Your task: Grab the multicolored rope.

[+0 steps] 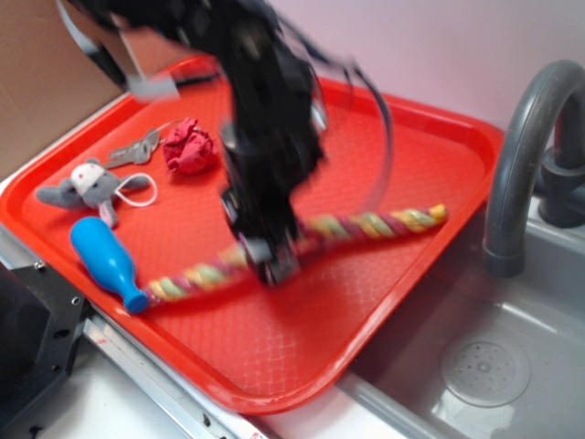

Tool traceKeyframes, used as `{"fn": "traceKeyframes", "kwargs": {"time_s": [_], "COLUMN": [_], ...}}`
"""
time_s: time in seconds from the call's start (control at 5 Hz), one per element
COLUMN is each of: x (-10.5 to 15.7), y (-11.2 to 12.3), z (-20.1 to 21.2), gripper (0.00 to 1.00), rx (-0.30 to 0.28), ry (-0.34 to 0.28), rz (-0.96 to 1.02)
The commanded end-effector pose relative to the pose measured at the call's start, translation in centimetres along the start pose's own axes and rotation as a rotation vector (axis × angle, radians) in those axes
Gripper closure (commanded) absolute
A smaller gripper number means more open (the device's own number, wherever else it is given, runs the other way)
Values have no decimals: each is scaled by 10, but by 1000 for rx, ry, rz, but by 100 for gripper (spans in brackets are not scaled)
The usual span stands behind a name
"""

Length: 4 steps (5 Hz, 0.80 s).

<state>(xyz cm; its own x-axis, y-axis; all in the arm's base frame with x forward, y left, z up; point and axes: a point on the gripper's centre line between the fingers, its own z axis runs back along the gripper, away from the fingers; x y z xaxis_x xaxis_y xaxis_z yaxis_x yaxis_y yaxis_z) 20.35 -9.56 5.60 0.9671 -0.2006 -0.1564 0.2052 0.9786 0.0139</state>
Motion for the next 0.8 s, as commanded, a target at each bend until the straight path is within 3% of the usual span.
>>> {"fn": "traceKeyframes", "kwargs": {"time_s": [0.0,0.2,0.4,0.6], "x": [-15,-33,-30,-22], "y": [36,48,51,54], "z": [93,118,113,107], "gripper": [100,100,100,100], "rx": [-81,-86,-67,-20], "ry": [-176,-208,-205,-155], "rz": [249,416,566,533]}}
